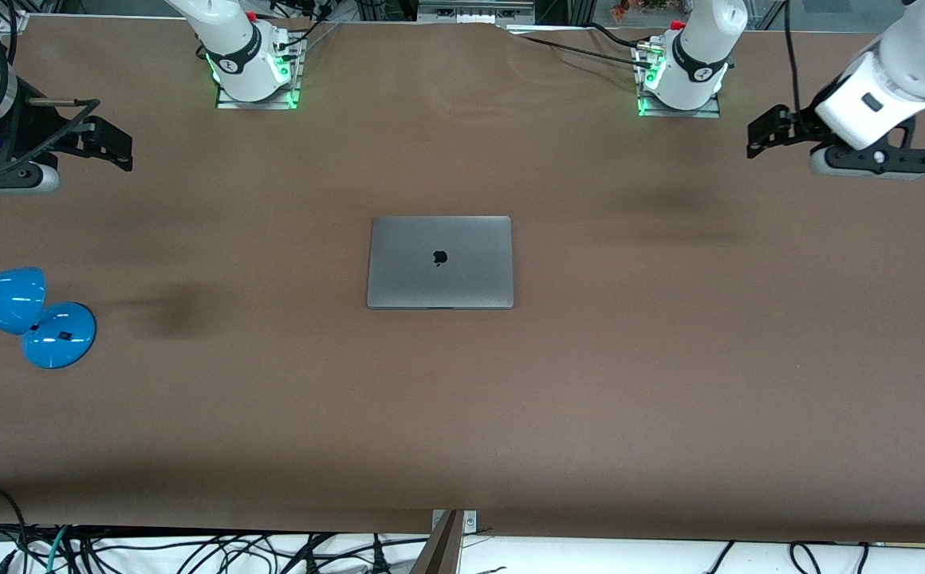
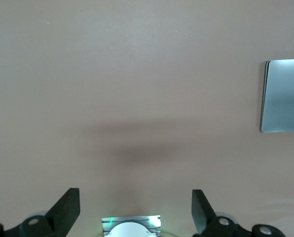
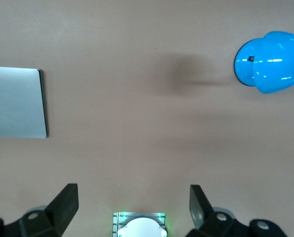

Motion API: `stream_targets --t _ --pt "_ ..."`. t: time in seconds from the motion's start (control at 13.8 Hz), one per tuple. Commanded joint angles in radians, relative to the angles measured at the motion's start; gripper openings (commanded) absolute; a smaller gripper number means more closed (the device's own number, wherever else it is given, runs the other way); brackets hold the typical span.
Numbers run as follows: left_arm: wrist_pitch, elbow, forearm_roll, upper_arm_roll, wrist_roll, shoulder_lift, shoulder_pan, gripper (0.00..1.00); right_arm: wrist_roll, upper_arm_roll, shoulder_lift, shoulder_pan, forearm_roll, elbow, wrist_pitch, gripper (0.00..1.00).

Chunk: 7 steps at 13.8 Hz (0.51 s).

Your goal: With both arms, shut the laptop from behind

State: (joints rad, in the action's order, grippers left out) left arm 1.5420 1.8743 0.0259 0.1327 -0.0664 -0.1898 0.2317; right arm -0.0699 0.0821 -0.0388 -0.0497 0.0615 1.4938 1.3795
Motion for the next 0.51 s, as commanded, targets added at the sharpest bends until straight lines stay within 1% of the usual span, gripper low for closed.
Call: stream_targets --t 0.0,0.22,0.43 --pt "-0.019 0.011 -0.041 0.011 0.034 -0.02 0.023 1.0 -0.008 0.01 0.026 0.021 -0.028 0.025 -0.004 1.0" --pt "-0.043 -0.003 -0.043 0.008 0.034 -0.019 0.018 1.0 -0.013 -0.004 0.027 0.031 -0.113 0.02 -0.004 1.0" --pt "-0.048 -0.006 -0.043 0.007 0.03 -0.016 0.018 1.0 -0.017 -0.005 0.026 0.033 -0.115 0.02 0.003 1.0"
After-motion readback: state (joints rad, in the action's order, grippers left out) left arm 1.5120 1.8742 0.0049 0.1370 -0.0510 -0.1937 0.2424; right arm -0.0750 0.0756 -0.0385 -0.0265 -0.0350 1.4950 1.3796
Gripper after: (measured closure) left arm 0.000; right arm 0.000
